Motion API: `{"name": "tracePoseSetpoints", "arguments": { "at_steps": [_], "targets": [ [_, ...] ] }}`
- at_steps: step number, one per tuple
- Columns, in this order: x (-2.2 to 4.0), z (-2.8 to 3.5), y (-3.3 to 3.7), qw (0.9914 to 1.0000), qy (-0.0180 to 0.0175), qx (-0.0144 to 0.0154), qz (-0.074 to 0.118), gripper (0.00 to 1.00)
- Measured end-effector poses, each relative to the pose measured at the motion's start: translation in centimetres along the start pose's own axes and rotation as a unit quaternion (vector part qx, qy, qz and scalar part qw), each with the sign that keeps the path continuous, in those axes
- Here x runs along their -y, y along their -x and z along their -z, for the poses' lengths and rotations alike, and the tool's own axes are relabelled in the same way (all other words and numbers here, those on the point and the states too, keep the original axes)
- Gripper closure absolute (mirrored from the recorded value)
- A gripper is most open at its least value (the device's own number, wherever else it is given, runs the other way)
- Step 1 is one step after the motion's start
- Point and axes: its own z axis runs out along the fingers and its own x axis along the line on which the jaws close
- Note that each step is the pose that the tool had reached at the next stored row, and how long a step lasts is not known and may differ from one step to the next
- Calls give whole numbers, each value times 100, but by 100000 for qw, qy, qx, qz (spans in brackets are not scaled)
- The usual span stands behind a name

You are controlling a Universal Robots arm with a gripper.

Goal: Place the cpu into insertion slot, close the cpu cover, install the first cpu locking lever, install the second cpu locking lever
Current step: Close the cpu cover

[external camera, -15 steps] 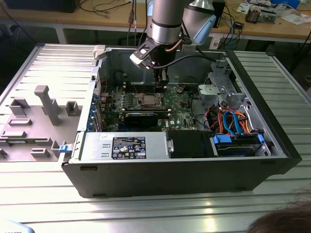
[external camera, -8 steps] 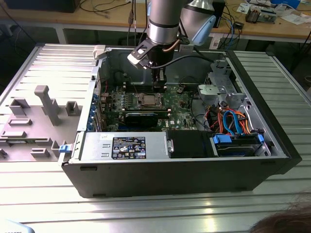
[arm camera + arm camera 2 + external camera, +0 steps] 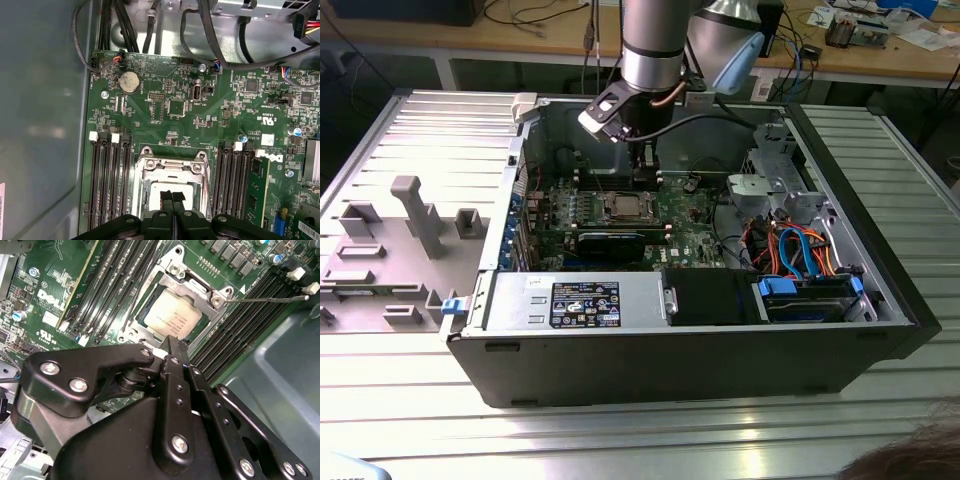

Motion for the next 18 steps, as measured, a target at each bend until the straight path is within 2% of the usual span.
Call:
{"name": "tracePoseSetpoints", "arguments": {
  "at_steps": [18],
  "targets": [
    [108,-9,-10,100000,3,0,2,89]
  ]
}}
